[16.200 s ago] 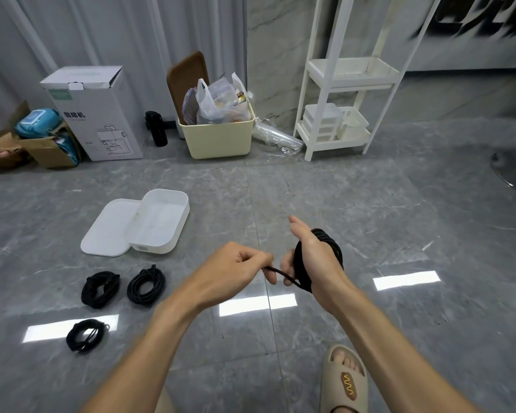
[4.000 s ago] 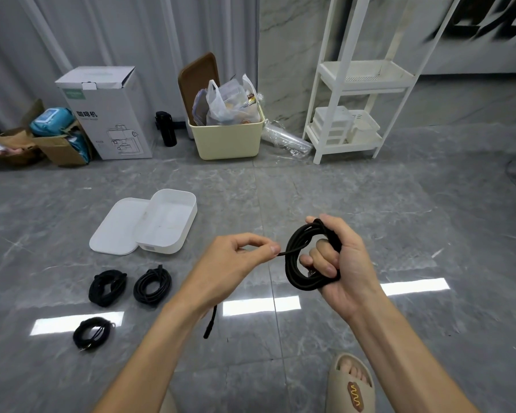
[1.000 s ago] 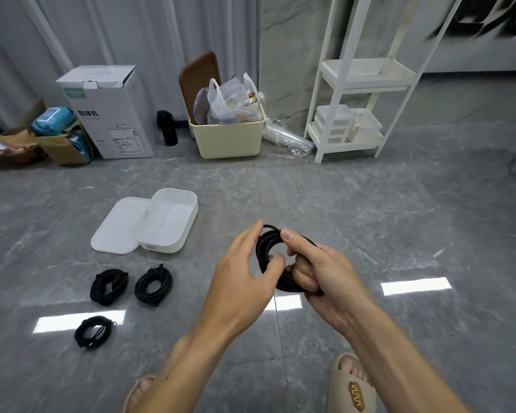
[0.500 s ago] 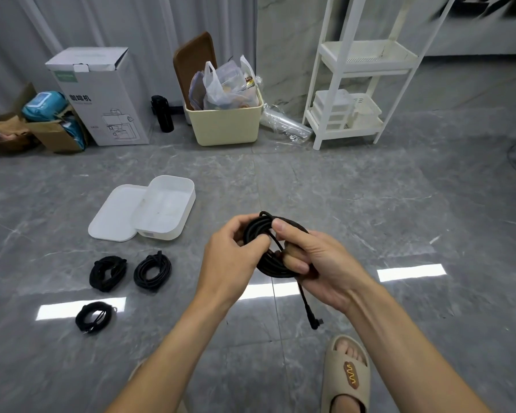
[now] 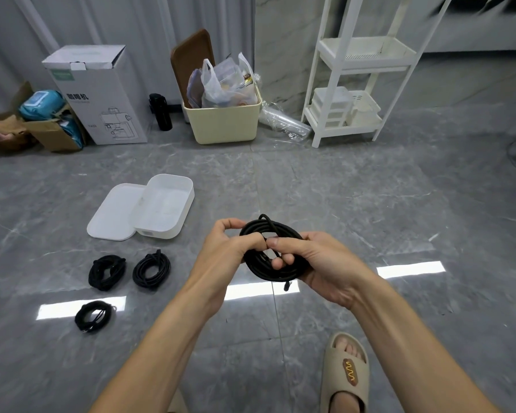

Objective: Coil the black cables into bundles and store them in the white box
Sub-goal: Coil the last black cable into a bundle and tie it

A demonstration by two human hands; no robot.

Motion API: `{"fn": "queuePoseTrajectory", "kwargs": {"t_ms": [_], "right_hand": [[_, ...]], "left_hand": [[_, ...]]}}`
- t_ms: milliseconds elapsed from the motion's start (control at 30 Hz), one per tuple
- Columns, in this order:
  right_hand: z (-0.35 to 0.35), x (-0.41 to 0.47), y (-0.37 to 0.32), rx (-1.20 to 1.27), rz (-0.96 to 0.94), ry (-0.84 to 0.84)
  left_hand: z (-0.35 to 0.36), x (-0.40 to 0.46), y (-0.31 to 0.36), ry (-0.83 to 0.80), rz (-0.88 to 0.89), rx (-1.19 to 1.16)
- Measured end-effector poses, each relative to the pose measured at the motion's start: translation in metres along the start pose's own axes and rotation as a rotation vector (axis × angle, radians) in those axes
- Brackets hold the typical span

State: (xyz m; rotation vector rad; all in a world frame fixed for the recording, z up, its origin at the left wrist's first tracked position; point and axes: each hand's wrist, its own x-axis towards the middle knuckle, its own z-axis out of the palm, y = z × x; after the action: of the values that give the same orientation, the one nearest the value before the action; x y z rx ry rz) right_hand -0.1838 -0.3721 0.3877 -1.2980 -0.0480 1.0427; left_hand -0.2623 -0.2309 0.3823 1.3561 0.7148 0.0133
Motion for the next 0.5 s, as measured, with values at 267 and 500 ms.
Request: {"fn": "queuePoseTrajectory", "kwargs": {"t_ms": [267,500], "right_hand": [[-0.009,-0.003,0.002,-0.237,-0.092,0.157],[-0.009,-0.005,0.004,-0.216,-0.092,0.16]], "left_hand": [[-0.002,-0.002,0.001,-0.089,0.016,0.118],[0.008,-0.003,0.003,-0.076,0.106,0.123]]}}
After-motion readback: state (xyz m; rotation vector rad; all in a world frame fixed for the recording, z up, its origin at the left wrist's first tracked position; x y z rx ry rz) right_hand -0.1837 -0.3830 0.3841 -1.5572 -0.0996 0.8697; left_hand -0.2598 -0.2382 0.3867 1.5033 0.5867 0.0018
